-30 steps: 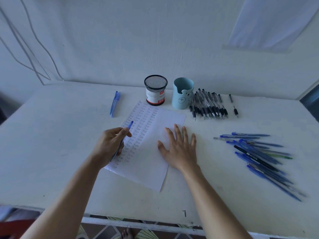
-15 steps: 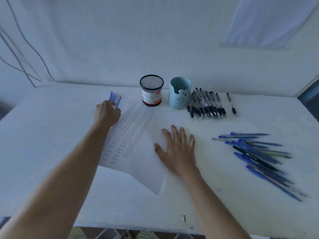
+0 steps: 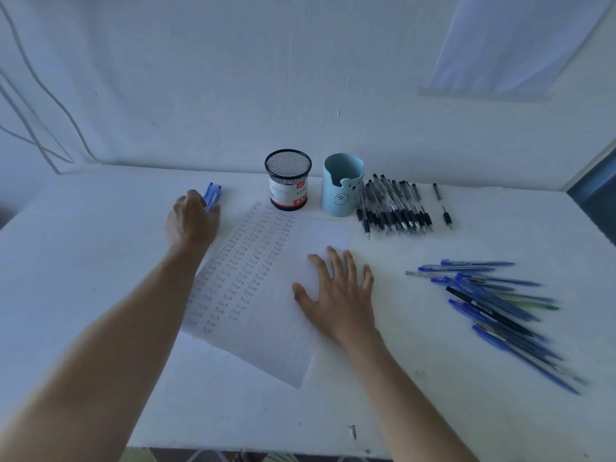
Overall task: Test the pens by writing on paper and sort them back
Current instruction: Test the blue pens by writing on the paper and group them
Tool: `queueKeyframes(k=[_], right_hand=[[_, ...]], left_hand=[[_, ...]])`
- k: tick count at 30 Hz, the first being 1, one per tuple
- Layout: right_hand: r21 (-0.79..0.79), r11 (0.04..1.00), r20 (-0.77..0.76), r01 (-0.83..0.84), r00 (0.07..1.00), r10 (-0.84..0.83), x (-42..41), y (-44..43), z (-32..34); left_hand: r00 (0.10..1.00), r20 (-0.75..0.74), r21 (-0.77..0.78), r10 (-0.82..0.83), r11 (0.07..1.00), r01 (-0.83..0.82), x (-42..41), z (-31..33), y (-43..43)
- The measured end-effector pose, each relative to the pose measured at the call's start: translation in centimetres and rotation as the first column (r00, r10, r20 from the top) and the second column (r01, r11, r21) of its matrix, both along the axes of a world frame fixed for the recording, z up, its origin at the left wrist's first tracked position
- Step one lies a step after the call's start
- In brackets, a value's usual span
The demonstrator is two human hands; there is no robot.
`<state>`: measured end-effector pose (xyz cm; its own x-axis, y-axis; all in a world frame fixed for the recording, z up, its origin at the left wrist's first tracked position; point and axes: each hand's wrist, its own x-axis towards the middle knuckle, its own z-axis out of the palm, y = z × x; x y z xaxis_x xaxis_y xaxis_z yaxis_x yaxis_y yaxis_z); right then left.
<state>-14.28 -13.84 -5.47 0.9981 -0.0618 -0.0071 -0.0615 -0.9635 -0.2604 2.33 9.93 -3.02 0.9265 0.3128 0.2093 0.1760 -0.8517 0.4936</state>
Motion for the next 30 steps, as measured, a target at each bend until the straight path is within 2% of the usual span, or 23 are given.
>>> queueKeyframes(k=[3,5,8,11,15,20,23,26,30], right_hand=[[0.008,1.0,-0.004,-0.001,1.0,0.001,0.0,0.0,-0.1],[0.024,1.0,-0.005,-0.005,1.0,0.005,0.0,-0.1,0.0],[0.061,0.998,-0.016,-0.002,1.0,0.003,0.1,-0.3,0.0],[0.103,0.994,0.005,0.025,1.0,-0.025,0.1,-0.3,0.0],[0.175,0.98,0.032,0.094,0.994,-0.101,-0.3,-0.4,0.2],[0.26,0.961,0.003,0.088,0.996,-0.092,-0.1,-1.0,0.3],[0.374,0.92,0.107,0.117,0.98,-0.168,0.1,-2.6,1.0],[0.255,0.941,0.279,0.224,0.914,-0.293,-0.4,-5.6,2.0],[0.12,0.898,0.259,0.422,0.86,-0.439,-1.5,-10.3,3.1]], left_hand=[[0.956,0.202,0.162,-0.212,0.97,0.181,-1.3,0.2,-1.3],[0.899,0.241,0.298,-0.365,0.91,0.289,-2.6,0.0,-2.3],[0.833,0.167,0.358,-0.528,0.82,0.447,-4.9,-0.7,-3.8],[0.77,-0.007,0.286,-0.638,0.737,0.613,-7.3,-1.7,-5.2],[0.75,-0.142,0.174,-0.646,0.73,0.661,-9.5,-2.7,-6.9],[0.771,-0.136,0.157,-0.622,0.755,0.637,-10.4,-3.1,-7.6],[0.773,-0.131,0.16,-0.62,0.757,0.634,-10.4,-3.1,-7.5],[0.775,-0.125,0.167,-0.62,0.757,0.632,-10.4,-3.2,-7.6],[0.779,-0.134,0.174,-0.612,0.76,0.627,-10.4,-3.3,-7.6]])
